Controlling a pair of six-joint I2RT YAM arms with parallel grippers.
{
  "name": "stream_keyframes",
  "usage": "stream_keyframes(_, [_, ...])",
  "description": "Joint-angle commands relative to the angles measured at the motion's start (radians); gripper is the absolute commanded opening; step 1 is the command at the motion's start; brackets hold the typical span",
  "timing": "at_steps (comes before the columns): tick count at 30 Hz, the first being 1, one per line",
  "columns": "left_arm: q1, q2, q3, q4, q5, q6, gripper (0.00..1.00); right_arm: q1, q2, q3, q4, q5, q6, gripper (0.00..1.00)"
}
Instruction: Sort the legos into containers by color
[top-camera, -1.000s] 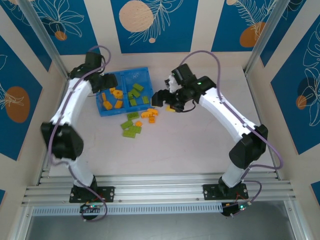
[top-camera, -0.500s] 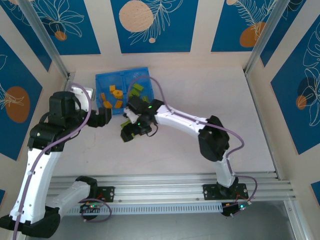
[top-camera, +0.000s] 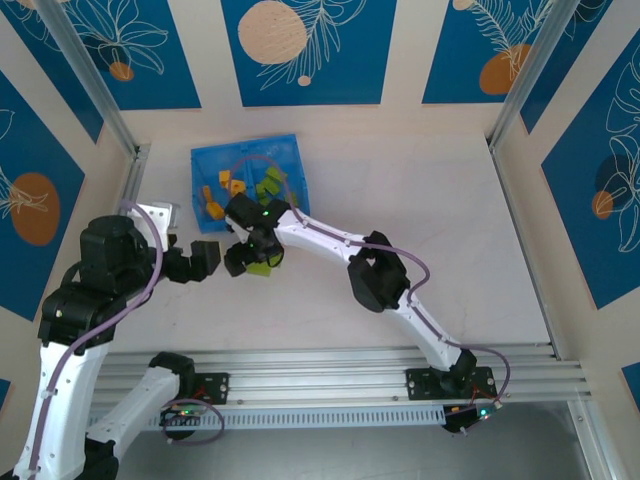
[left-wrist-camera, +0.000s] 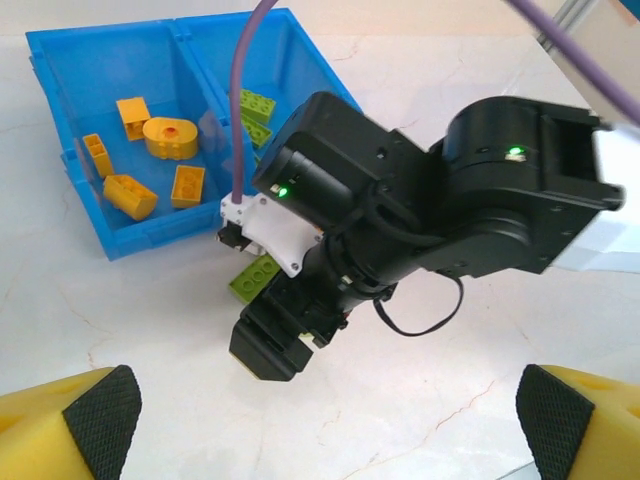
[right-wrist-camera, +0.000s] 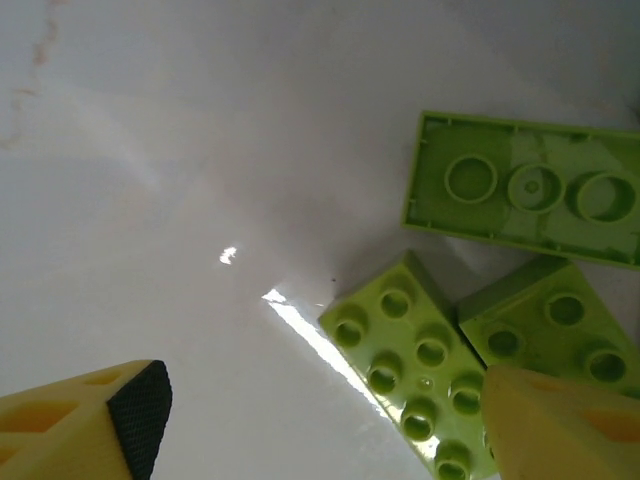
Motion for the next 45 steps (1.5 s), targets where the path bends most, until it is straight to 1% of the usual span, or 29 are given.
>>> stream_keyframes(1, [-0.004,-0.006,0.013,-0.021,0.037,0.034,1.0,0.027,0.019,0.016,-0.049,-0.03,0.002,0.81])
stream_keyframes(5, [-0.004,-0.03,-0.002,-0.026,0.024,0.061,1.0,0.075,0.022,0.012,-0.095,0.005,0.009,0.79])
stream_keyframes(8, [-0.004,-0.046,-0.029,-0.016,0.032,0.061,1.0,0.094,0.007,-0.003,-0.131,-0.006,0.051,0.74])
stream_keyframes(10, [-0.003,-0.05,-0.039,-0.015,0.043,0.059,1.0,0.101,-0.027,-0.041,-0.125,-0.002,0.072,0.72])
stream_keyframes(11, [-0.003,-0.052,-0.044,-0.013,0.045,0.059,1.0,0.105,-0.043,-0.059,-0.118,0.015,0.074,0.73])
stream_keyframes(13, [-0.003,-0.058,-0.056,-0.007,0.044,0.057,1.0,0.106,-0.067,-0.077,-0.109,0.054,0.06,0.78])
stream_keyframes(16, [-0.003,-0.069,-0.077,0.009,0.042,0.054,1.0,0.098,-0.073,-0.057,-0.152,0.112,0.036,0.84])
stream_keyframes(18, [-0.003,-0.073,-0.091,0.021,0.039,0.05,1.0,0.088,-0.079,-0.072,-0.159,0.104,0.032,0.86])
stream_keyframes(21, [-0.003,-0.074,-0.11,0.036,0.033,0.043,1.0,0.094,-0.096,-0.143,-0.106,0.103,-0.039,0.91])
stream_keyframes(24, [-0.003,-0.071,-0.115,0.038,0.037,0.038,1.0,0.093,-0.061,-0.138,-0.108,0.078,-0.117,0.91])
stream_keyframes(27, [-0.003,-0.07,-0.112,0.026,0.034,0.046,1.0,0.096,-0.016,-0.102,-0.136,0.077,-0.152,0.83])
stream_keyframes(29, [-0.003,-0.07,-0.106,0.016,0.033,0.054,1.0,0.097,0.005,-0.077,-0.149,0.084,-0.147,0.73])
stream_keyframes(33, [-0.003,-0.078,-0.119,0.014,0.037,0.06,1.0,0.099,0.012,-0.06,-0.145,0.065,-0.11,0.47])
stream_keyframes(34, [-0.003,-0.083,-0.125,0.019,0.039,0.056,1.0,0.099,0.01,-0.062,-0.145,0.061,-0.101,0.42])
stream_keyframes(37, [-0.003,-0.097,-0.137,0.039,0.056,0.046,1.0,0.09,-0.012,-0.069,-0.147,0.066,-0.06,0.31])
stream_keyframes(40, [-0.003,-0.115,-0.159,0.063,0.098,0.053,1.0,0.067,-0.082,-0.072,-0.139,0.066,0.014,0.27])
stream_keyframes(45, [-0.003,-0.12,-0.177,0.071,0.216,0.119,1.0,0.002,-0.222,-0.051,-0.078,0.037,0.167,0.26])
